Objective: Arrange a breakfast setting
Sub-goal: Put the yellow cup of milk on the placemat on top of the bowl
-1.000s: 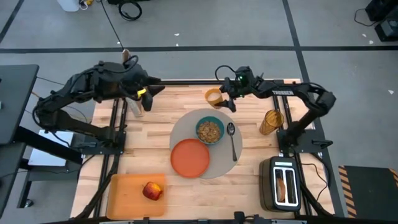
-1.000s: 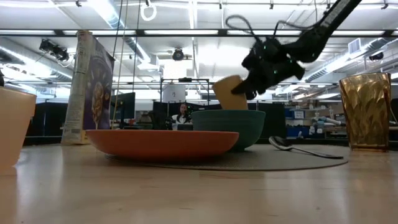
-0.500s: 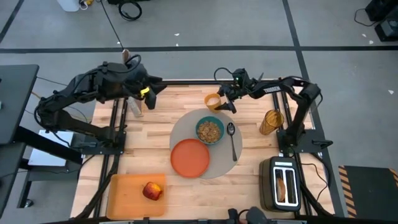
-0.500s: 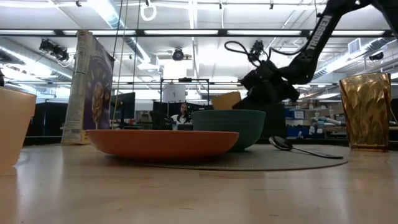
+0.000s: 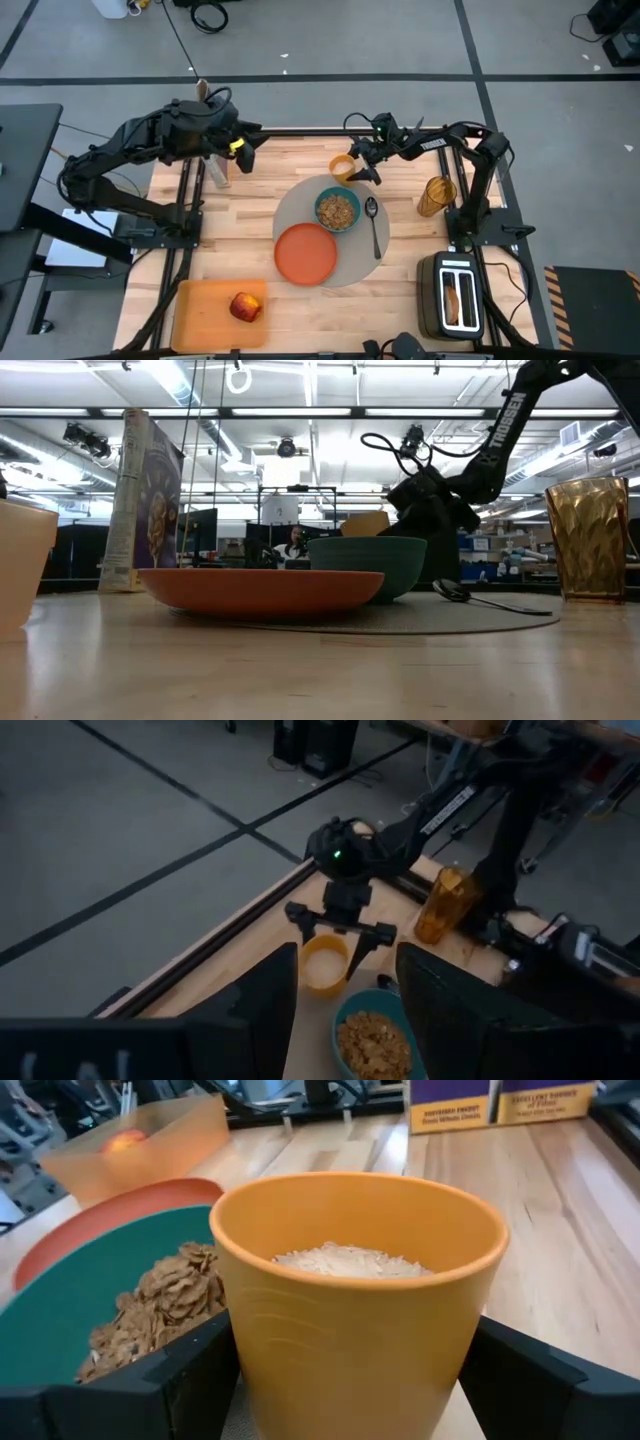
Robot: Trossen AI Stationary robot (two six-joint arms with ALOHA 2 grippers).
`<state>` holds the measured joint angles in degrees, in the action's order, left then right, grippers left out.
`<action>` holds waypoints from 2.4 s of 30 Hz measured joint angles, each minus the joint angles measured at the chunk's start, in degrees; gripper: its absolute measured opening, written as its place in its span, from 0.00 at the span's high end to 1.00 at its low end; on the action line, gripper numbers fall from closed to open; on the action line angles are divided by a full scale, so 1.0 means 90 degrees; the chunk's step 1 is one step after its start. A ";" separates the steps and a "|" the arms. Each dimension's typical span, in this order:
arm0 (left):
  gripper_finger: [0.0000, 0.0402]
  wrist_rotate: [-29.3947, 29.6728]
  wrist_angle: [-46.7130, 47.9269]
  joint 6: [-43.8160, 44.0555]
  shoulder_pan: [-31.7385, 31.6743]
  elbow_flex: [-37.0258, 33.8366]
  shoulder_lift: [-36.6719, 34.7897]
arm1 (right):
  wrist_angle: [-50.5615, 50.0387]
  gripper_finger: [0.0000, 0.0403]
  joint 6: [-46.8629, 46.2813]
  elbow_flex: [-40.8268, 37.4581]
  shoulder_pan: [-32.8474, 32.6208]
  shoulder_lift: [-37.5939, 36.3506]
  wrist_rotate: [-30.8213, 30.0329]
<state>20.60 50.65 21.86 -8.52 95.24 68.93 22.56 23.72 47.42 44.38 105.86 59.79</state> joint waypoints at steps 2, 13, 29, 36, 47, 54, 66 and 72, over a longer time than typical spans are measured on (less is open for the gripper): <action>0.56 0.0004 0.0143 -0.0001 -0.0009 -0.0008 0.0034 | 0.0001 0.18 -0.0014 -0.0065 -0.0035 -0.0002 -0.0059; 0.56 -0.0005 0.0226 -0.0002 -0.0006 -0.0007 0.0157 | 0.0777 0.18 -0.0420 -0.0833 -0.0376 -0.0430 -0.1623; 0.56 -0.0005 0.0267 -0.0007 -0.0006 -0.0007 0.0207 | 0.2265 0.18 -0.0730 -0.1567 -0.0600 -0.0425 -0.2067; 0.56 -0.0005 0.0263 0.0001 0.0012 -0.0004 0.0282 | 0.2264 0.18 -0.0732 -0.1562 -0.0692 -0.0425 -0.2399; 0.56 -0.0008 0.0269 0.0099 0.0045 -0.0006 0.0305 | 0.2225 0.17 -0.0735 -0.1557 -0.0733 -0.0427 -0.2499; 0.56 -0.0008 0.0268 0.0142 0.0045 -0.0006 0.0305 | 0.2208 0.13 -0.0735 -0.1557 -0.0733 -0.0427 -0.2528; 0.56 -0.0008 0.0267 0.0132 0.0045 -0.0007 0.0305 | 0.2203 0.07 -0.0798 -0.1557 -0.0735 -0.0427 -0.2686; 0.56 -0.0008 0.0269 0.0125 0.0045 -0.0007 0.0305 | 0.2156 0.01 -0.0840 -0.1565 -0.0728 -0.0422 -0.2749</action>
<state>20.53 53.08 22.98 -8.12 95.18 71.68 41.96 16.15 33.34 37.82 102.06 35.04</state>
